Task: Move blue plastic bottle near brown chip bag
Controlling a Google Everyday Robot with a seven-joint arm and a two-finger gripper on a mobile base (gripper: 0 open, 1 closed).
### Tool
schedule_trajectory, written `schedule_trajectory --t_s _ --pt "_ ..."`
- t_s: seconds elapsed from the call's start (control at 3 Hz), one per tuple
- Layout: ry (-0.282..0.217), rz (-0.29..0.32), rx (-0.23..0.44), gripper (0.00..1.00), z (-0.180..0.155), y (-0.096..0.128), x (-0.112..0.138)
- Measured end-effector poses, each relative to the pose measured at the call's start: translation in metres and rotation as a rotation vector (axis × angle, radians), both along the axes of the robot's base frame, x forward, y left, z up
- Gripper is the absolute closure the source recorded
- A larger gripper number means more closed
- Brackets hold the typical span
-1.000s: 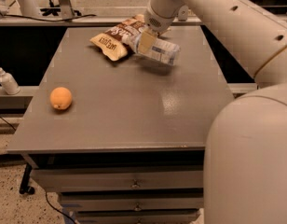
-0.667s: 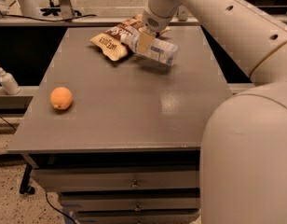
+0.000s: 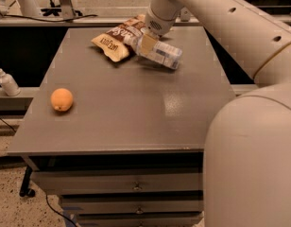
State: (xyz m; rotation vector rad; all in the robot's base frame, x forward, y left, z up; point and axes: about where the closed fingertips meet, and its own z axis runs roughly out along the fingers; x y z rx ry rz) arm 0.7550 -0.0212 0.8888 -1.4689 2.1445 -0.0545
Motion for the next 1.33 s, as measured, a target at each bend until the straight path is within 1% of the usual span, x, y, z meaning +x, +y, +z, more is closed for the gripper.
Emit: schedule_trajectory --t_s 0.33,1.0,1.33 --pt "0.006 -0.001 -0.002 0.00 -0.003 -0.001 -0.003" --pt "0.022 -0.015 -0.008 0.00 -0.013 -0.011 -0.013" --pt "0.025 -0.027 -0.008 0.00 -0.015 -0.020 -0.017"
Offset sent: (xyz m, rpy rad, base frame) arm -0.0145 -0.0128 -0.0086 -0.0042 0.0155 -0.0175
